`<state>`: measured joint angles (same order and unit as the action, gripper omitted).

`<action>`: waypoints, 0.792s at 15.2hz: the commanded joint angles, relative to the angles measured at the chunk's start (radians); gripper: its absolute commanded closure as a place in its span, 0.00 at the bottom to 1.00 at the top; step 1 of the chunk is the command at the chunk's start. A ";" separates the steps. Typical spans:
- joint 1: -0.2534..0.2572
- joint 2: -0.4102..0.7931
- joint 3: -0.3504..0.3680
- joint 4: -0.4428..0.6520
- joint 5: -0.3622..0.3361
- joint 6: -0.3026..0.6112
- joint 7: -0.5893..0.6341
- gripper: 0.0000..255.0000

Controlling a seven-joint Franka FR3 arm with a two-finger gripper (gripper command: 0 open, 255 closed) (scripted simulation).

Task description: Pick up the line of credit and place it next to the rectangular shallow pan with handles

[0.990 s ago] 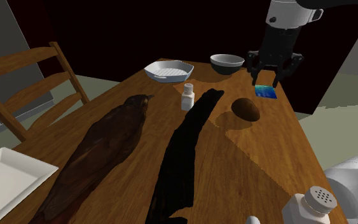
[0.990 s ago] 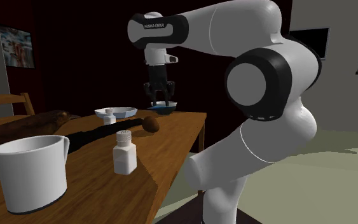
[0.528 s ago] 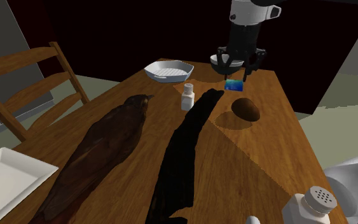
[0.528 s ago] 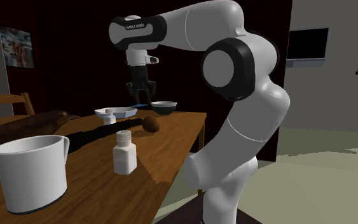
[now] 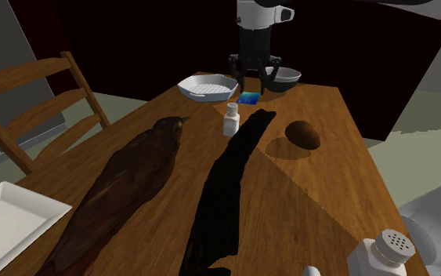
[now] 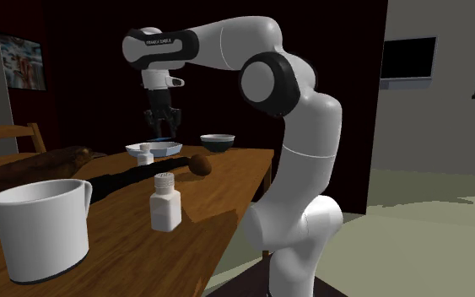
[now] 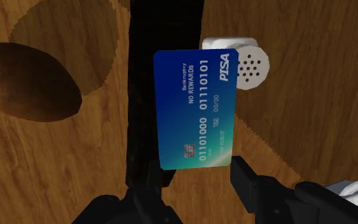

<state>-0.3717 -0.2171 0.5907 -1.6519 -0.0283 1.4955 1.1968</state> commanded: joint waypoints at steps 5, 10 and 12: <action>0.076 0.356 0.132 0.348 -0.215 -0.087 0.178 1.00; 0.058 0.313 0.118 0.233 -0.183 -0.002 0.171 1.00; 0.051 0.300 0.115 0.191 -0.174 0.030 0.170 1.00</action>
<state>-0.3188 0.0846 0.7066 -1.4455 -0.2034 1.5109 1.3657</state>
